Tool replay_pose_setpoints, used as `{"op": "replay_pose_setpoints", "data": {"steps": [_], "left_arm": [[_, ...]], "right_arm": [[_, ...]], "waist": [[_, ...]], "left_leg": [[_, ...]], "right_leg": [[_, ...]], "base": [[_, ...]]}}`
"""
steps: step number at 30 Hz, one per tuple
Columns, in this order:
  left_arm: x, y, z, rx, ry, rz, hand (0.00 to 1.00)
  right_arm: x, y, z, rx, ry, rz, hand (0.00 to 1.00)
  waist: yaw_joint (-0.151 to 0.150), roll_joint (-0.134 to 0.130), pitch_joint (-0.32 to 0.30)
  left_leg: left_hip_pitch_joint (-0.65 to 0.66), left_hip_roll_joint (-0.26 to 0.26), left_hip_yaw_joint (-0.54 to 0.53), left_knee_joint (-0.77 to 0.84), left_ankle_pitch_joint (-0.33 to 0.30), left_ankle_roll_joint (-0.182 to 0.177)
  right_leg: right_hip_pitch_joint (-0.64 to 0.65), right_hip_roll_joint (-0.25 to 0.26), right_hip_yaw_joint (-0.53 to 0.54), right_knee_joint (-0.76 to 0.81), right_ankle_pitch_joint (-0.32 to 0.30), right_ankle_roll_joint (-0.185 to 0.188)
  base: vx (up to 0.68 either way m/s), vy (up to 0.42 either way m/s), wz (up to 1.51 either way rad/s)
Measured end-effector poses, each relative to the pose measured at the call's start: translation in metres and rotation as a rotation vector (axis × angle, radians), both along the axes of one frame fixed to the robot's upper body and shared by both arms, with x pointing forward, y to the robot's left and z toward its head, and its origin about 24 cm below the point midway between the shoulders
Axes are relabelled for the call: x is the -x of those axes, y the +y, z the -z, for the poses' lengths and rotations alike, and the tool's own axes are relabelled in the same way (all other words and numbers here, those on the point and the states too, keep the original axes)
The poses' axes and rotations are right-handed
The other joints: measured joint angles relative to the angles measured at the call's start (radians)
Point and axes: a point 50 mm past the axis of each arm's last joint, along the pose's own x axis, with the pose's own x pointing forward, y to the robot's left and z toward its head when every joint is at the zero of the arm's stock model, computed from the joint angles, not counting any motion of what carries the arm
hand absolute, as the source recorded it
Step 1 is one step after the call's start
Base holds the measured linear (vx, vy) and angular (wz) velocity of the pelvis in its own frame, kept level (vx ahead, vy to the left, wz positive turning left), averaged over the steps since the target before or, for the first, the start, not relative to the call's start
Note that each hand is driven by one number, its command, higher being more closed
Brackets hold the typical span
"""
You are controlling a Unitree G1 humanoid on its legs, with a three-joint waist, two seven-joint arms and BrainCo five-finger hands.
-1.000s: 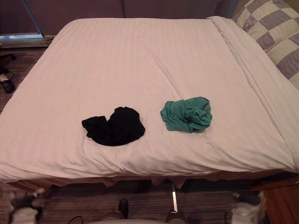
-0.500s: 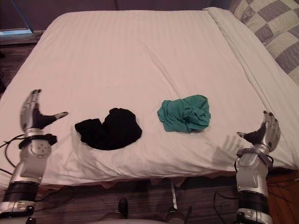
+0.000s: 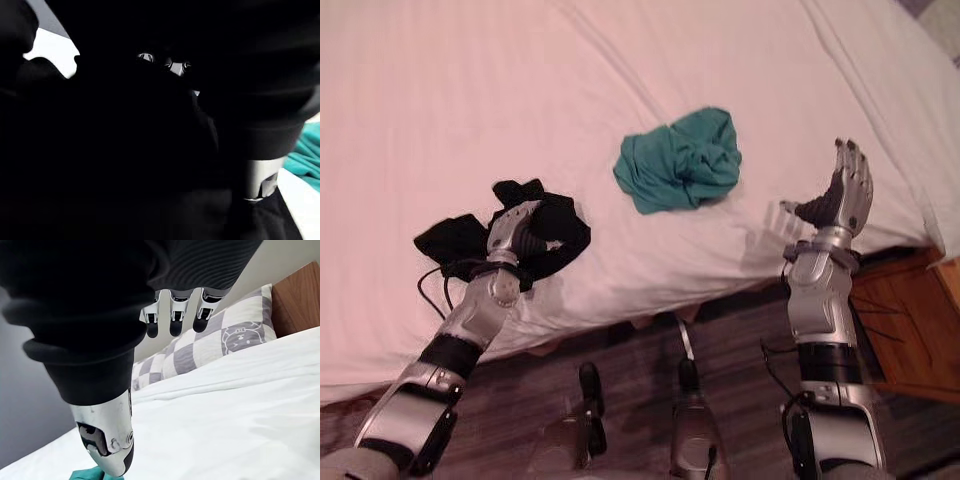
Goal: Tidy the bed and pick cloth on bed and put in laundry
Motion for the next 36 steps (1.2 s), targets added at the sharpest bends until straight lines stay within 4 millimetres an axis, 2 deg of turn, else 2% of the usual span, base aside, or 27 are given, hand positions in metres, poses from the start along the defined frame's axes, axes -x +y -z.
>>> {"op": "replay_pose_setpoints", "data": {"steps": [1, 5, 9, 11, 12, 13, 16, 17, 18, 20, 21, 22, 26, 32, 34, 36], "left_arm": [[-0.008, 0.001, -0.011, -0.025, -0.017, -0.005, 1.00], [-0.018, -0.001, -0.030, -0.061, -0.050, -0.003, 1.00], [-0.019, 0.000, -0.040, -0.009, -0.092, -0.009, 1.00], [-0.015, 0.001, -0.039, 0.029, -0.104, -0.011, 1.00], [-0.009, 0.000, -0.038, 0.100, -0.131, -0.008, 1.00], [-0.007, -0.001, -0.037, 0.125, -0.138, -0.004, 1.00], [0.014, -0.012, -0.030, 0.268, -0.206, 0.033, 1.00], [0.023, -0.018, -0.024, 0.321, -0.213, 0.053, 1.00], [0.027, -0.020, -0.022, 0.345, -0.219, 0.061, 1.00], [0.041, -0.029, -0.012, 0.449, -0.226, 0.084, 1.00], [0.043, -0.031, -0.010, 0.466, -0.227, 0.088, 1.00], [0.048, -0.032, -0.008, 0.503, -0.235, 0.092, 1.00], [0.051, -0.038, -0.002, 0.600, -0.224, 0.099, 1.00], [0.056, -0.037, 0.010, 0.620, -0.183, 0.075, 1.00], [0.063, -0.036, 0.025, 0.637, -0.132, 0.043, 1.00], [0.076, -0.027, 0.049, 0.643, -0.039, -0.021, 1.00]], "right_arm": [[-0.003, 0.004, -0.008, -0.006, -0.027, -0.015, 0.00], [-0.015, 0.019, -0.042, -0.013, -0.122, -0.076, 0.00], [-0.031, 0.017, -0.074, 0.029, -0.139, -0.077, 0.00], [-0.039, 0.017, -0.085, 0.036, -0.132, -0.080, 0.00], [-0.044, 0.014, -0.095, 0.055, -0.122, -0.075, 0.00], [-0.045, 0.010, -0.098, 0.056, -0.116, -0.071, 0.00], [-0.047, -0.014, -0.102, 0.021, -0.078, -0.016, 0.00], [-0.047, -0.025, -0.097, -0.002, -0.047, 0.013, 0.00], [-0.047, -0.029, -0.095, -0.019, -0.035, 0.019, 0.00], [-0.049, -0.045, -0.082, -0.080, 0.030, 0.056, 0.00], [-0.050, -0.048, -0.079, -0.095, 0.046, 0.060, 0.00], [-0.050, -0.053, -0.076, -0.125, 0.060, 0.070, 1.00], [-0.045, -0.072, -0.079, -0.152, 0.076, 0.087, 1.00], [-0.042, -0.068, -0.072, -0.143, 0.061, 0.053, 1.00], [-0.037, -0.060, -0.046, -0.172, 0.065, 0.012, 1.00], [-0.029, -0.040, -0.010, -0.282, 0.052, -0.065, 1.00]], "waist": [[0.001, 0.001, 0.007], [-0.001, 0.001, 0.030], [0.004, 0.005, 0.044], [0.010, 0.011, 0.052], [0.016, 0.023, 0.058], [0.018, 0.028, 0.061], [0.037, 0.072, 0.083], [0.058, 0.092, 0.093], [0.062, 0.100, 0.097], [0.077, 0.134, 0.110], [0.084, 0.139, 0.111], [0.086, 0.146, 0.110], [0.087, 0.153, 0.112], [0.080, 0.152, 0.112], [0.076, 0.147, 0.112], [0.057, 0.125, 0.111]], "left_leg": [[-0.016, 0.000, 0.000, 0.000, 0.007, 0.003], [-0.038, 0.000, -0.018, 0.000, 0.016, 0.005], [-0.081, 0.000, -0.054, 0.000, 0.030, 0.005], [-0.089, -0.001, -0.063, 0.000, 0.031, 0.004], [-0.105, -0.003, -0.079, 0.000, 0.033, 0.004], [-0.111, -0.004, -0.085, 0.000, 0.034, 0.003], [-0.146, -0.006, -0.133, 0.000, 0.044, 0.002], [-0.155, -0.007, -0.150, 0.000, 0.045, 0.001], [-0.159, -0.008, -0.159, 0.000, 0.046, 0.000], [-0.182, -0.021, -0.197, 0.000, 0.054, -0.001], [-0.187, -0.021, -0.202, 0.000, 0.057, -0.004], [-0.202, -0.025, -0.214, 0.000, 0.061, -0.004], [-0.208, -0.037, -0.244, 0.000, 0.067, 0.001], [-0.186, -0.040, -0.247, 0.000, 0.073, 0.006], [-0.149, -0.035, -0.238, 0.000, 0.072, 0.006], [-0.092, -0.029, -0.220, -0.001, 0.071, 0.004]], "right_leg": [[-0.019, 0.000, -0.001, 0.008, 0.001, 0.001], [-0.032, -0.001, -0.012, 0.007, 0.008, 0.001], [-0.054, -0.006, -0.049, 0.007, 0.009, 0.001], [-0.059, -0.008, -0.056, 0.008, 0.009, 0.001], [-0.069, -0.011, -0.062, 0.009, 0.009, 0.001], [-0.071, -0.013, -0.071, 0.010, 0.009, 0.001], [-0.086, -0.018, -0.116, 0.022, 0.006, 0.005], [-0.088, -0.020, -0.136, 0.027, -0.002, 0.006], [-0.089, -0.022, -0.142, 0.031, -0.005, 0.006], [-0.110, -0.038, -0.176, 0.077, -0.038, 0.005], [-0.118, -0.039, -0.182, 0.086, -0.039, 0.004], [-0.130, -0.046, -0.194, 0.102, -0.050, 0.004], [-0.135, -0.061, -0.221, 0.136, -0.066, 0.003], [-0.114, -0.064, -0.221, 0.135, -0.069, 0.005], [-0.072, -0.059, -0.220, 0.125, -0.069, 0.005], [-0.012, -0.053, -0.215, 0.111, -0.070, 0.004]], "base": [[-0.06, -0.022, 0.06], [-0.03, -0.019, 0.09], [0.02, -0.023, 0.25], [0.04, -0.022, 0.16], [0.04, -0.012, 0.18], [0.05, -0.013, 0.31], [0.05, -0.014, 0.40], [0.06, -0.023, 0.42], [0.07, -0.027, 0.44], [0.04, -0.023, 0.49], [0.03, -0.033, 0.39], [0.02, -0.033, 0.36], [0.01, -0.032, 0.23], [-0.01, -0.039, 0.00], [0.02, -0.063, -0.05], [0.02, -0.055, -0.09]]}}
